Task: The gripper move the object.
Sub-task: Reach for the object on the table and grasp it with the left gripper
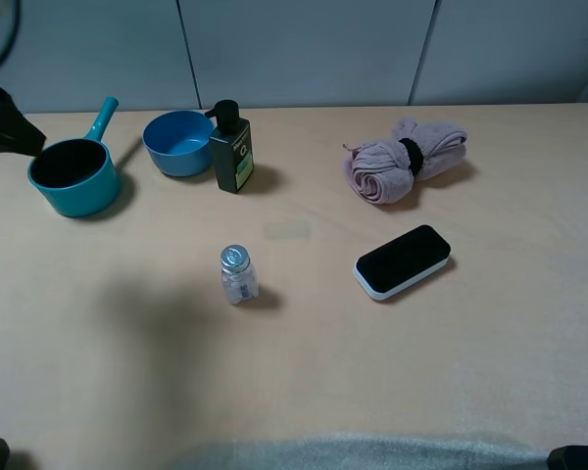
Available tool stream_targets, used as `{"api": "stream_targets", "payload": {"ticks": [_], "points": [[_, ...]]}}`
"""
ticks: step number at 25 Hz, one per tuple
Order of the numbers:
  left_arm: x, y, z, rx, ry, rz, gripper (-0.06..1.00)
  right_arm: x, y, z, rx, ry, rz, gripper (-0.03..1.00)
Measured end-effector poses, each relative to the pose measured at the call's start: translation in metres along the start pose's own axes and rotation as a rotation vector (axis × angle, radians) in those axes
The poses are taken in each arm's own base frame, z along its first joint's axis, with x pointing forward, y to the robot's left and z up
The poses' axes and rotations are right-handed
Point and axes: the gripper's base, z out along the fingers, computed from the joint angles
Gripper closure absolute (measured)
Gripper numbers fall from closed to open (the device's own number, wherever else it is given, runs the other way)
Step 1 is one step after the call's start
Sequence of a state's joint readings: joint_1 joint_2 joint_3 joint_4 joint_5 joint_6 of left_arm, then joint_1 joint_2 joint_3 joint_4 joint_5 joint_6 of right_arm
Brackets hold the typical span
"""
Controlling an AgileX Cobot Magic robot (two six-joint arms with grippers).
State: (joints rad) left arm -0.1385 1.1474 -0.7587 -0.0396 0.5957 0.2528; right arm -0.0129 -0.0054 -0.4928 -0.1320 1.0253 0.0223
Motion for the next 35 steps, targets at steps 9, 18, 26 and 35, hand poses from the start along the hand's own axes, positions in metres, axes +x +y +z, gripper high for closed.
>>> {"api": "stream_targets", "payload": {"ticks": [9, 18, 26, 35], "points": [[-0.013, -0.079, 0.052, 0.201, 0.143, 0.296, 0.24, 0.000, 0.000, 0.000, 0.000, 0.000, 0.000, 0.33], [-0.034, -0.138, 0.053, 0.302, 0.155, 0.484, 0.24, 0.000, 0.000, 0.000, 0.000, 0.000, 0.000, 0.33], [-0.026, -0.164, 0.061, 0.340, 0.219, 0.551, 0.24, 0.000, 0.000, 0.000, 0.000, 0.000, 0.000, 0.33], [-0.006, -0.192, 0.086, 0.363, 0.335, 0.540, 0.24, 0.000, 0.000, 0.000, 0.000, 0.000, 0.000, 0.33]]}}
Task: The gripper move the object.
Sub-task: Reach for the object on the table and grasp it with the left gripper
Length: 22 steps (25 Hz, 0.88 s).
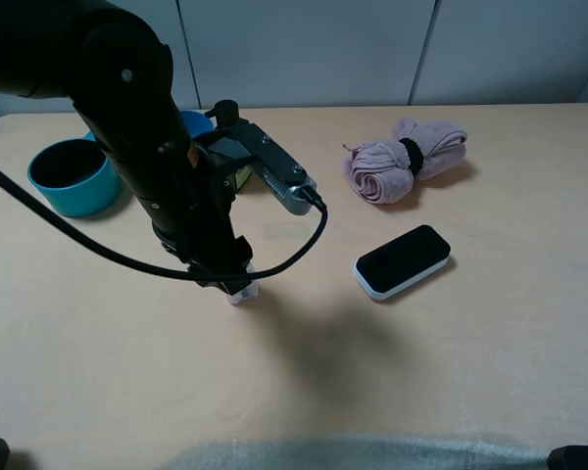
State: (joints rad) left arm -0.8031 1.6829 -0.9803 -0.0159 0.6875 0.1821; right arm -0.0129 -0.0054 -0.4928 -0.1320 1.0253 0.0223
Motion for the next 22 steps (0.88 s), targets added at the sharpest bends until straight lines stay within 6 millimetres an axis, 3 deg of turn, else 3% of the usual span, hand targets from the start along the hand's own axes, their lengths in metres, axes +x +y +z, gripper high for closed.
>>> {"api": "stream_targets", "payload": {"ticks": [6, 12, 22], "points": [[-0.001, 0.000, 0.007, 0.002, 0.009, -0.025, 0.24, 0.000, 0.000, 0.000, 0.000, 0.000, 0.000, 0.33], [-0.001, 0.000, 0.029, 0.009, 0.056, -0.035, 0.24, 0.000, 0.000, 0.000, 0.000, 0.000, 0.000, 0.33], [-0.004, 0.001, 0.048, 0.011, 0.071, -0.041, 0.24, 0.000, 0.000, 0.000, 0.000, 0.000, 0.000, 0.33]]}}
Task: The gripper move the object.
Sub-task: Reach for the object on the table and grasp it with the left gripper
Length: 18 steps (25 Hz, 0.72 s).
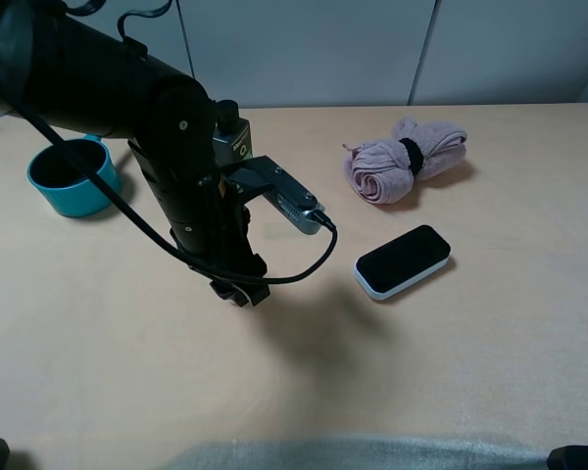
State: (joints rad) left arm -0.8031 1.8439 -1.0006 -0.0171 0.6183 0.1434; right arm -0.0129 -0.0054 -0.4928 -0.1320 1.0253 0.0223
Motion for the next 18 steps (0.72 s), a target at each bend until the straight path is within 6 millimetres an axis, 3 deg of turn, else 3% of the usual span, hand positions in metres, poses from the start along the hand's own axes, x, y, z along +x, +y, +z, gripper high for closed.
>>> {"api": "stream_targets", "payload": {"ticks": [18], "points": [[-0.008, 0.001, 0.021, 0.004, 0.035, -0.011, 0.24, 0.000, 0.000, 0.000, 0.000, 0.000, 0.000, 0.33]]}}
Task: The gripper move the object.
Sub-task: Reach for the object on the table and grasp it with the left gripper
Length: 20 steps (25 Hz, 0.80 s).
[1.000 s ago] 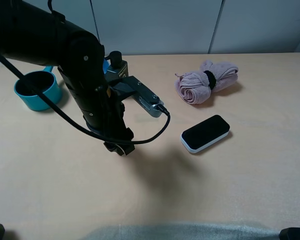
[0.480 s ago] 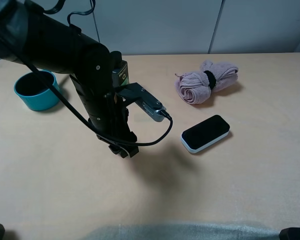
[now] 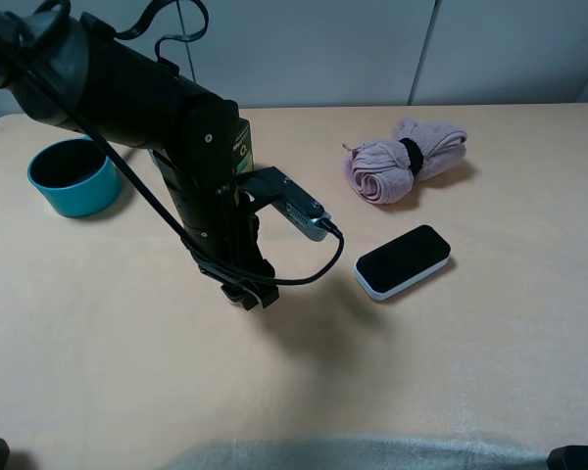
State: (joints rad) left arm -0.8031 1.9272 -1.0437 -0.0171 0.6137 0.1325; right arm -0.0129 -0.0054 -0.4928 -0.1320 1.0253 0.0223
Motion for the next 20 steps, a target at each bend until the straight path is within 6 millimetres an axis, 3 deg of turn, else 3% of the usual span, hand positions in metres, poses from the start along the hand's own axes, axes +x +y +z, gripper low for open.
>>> {"api": "stream_targets", "payload": {"ticks": [20], "points": [[0.0030, -0.0003, 0.0071, 0.005, 0.040, -0.004, 0.24, 0.0000, 0.0000, 0.0000, 0.000, 0.000, 0.000, 0.33]]}}
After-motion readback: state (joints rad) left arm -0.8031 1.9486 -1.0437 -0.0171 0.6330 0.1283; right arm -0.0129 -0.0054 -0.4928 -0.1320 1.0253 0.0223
